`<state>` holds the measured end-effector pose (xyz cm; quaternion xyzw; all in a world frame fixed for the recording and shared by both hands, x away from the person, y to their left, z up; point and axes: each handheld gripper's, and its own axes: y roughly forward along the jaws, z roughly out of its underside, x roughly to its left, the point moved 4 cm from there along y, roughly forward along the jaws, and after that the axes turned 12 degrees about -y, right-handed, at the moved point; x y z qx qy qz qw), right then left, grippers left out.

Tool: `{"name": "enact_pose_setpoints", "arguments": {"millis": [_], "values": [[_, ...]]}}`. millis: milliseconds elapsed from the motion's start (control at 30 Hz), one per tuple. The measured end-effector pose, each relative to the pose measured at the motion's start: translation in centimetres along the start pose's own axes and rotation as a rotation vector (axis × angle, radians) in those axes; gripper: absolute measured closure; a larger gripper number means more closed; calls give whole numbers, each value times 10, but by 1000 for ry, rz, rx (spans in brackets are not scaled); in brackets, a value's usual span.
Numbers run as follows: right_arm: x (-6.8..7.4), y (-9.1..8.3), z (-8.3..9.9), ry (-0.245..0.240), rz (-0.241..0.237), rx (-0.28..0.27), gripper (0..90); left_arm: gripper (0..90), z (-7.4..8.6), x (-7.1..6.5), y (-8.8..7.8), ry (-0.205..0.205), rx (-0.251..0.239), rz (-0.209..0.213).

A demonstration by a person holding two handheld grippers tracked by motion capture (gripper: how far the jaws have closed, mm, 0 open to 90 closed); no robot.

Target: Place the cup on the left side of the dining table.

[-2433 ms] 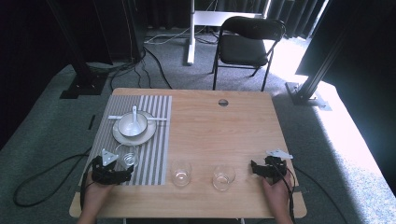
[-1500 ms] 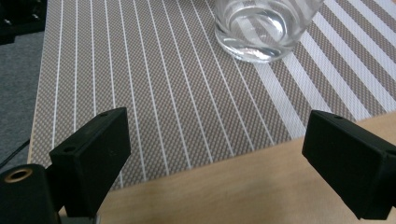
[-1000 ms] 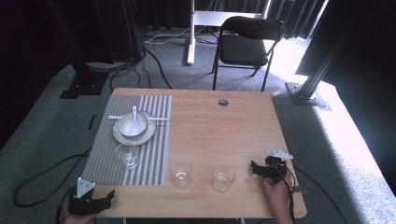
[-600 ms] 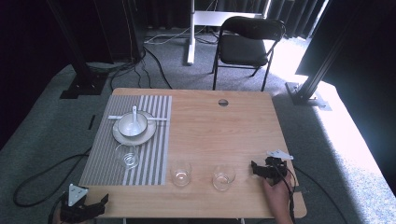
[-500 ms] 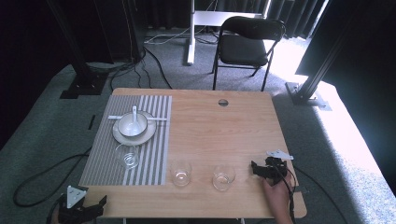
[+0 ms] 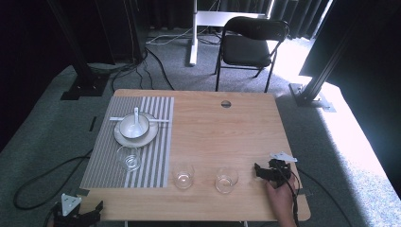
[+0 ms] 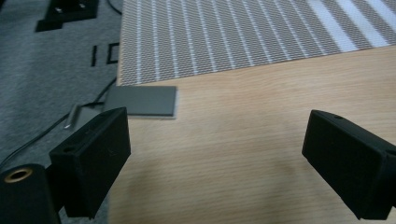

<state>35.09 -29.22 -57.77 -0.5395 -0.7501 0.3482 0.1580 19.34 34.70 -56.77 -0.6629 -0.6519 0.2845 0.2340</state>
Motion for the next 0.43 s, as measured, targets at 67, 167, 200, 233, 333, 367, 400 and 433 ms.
{"name": "enact_pose_setpoints", "arguments": {"millis": [67,167,200,233,333,367,400,433], "values": [[0,0,0,0,0,0,122,84,1,2,-1,-24,-6,0],[0,0,0,0,0,0,122,84,2,5,1,-45,3,-13],[0,0,0,-1,0,0,122,84,2,6,1,-49,1,-15],[0,0,0,0,0,0,122,85,2,6,2,-51,7,-25],[0,0,0,0,0,0,122,85,2,5,2,-44,9,-36],[0,0,0,0,0,0,122,84,2,4,2,-45,5,-31],[0,0,0,0,0,0,122,84,2,4,2,-46,4,-30],[0,0,0,0,0,0,122,85,1,5,1,-51,0,-32]]}}
